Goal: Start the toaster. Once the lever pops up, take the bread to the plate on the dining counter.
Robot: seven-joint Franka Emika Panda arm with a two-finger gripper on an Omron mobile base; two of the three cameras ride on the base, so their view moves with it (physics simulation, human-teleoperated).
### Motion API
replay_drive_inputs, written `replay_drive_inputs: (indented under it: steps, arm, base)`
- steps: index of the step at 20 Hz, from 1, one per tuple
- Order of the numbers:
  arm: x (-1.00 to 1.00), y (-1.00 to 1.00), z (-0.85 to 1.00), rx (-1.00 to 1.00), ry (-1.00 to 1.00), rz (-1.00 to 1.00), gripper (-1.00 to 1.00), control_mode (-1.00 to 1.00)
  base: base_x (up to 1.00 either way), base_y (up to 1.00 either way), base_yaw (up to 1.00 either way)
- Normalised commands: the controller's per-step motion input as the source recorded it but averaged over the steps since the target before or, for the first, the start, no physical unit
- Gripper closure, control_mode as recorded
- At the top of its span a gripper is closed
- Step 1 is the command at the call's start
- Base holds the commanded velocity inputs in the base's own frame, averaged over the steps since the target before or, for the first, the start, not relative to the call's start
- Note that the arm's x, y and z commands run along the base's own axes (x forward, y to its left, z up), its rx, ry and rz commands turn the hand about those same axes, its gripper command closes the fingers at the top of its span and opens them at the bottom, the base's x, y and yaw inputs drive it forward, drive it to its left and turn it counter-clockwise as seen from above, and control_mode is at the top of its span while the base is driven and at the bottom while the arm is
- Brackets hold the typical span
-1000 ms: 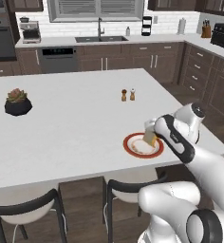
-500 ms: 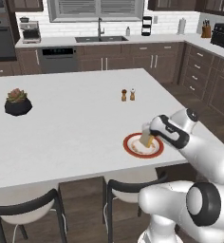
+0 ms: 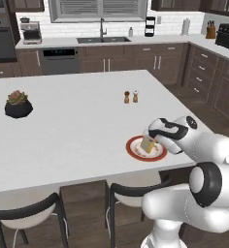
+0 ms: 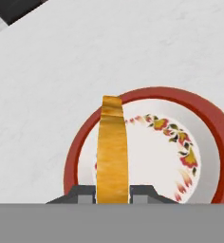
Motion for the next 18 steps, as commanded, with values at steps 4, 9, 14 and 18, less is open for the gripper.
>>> replay_drive_inputs:
  steps: [4, 9, 14, 18]
  arm:
    - [0.22, 0.00, -0.29, 0.00, 0.00, 0.00, 1.00, -1.00]
    - [0.23, 0.00, -0.19, 0.01, 0.00, 0.00, 1.00, -1.00]
    - [0.05, 0.00, -0.12, 0.00, 0.02, 0.00, -1.00, -1.00]
    - [0.00, 0.00, 0.00, 0.00, 0.01, 0.00, -1.00, -1.00]
  base:
    - [0.00, 0.00, 0.00]
    - [0.00, 0.00, 0.00]
    - [0.00, 0.00, 0.00]
    - [0.00, 0.00, 0.00]
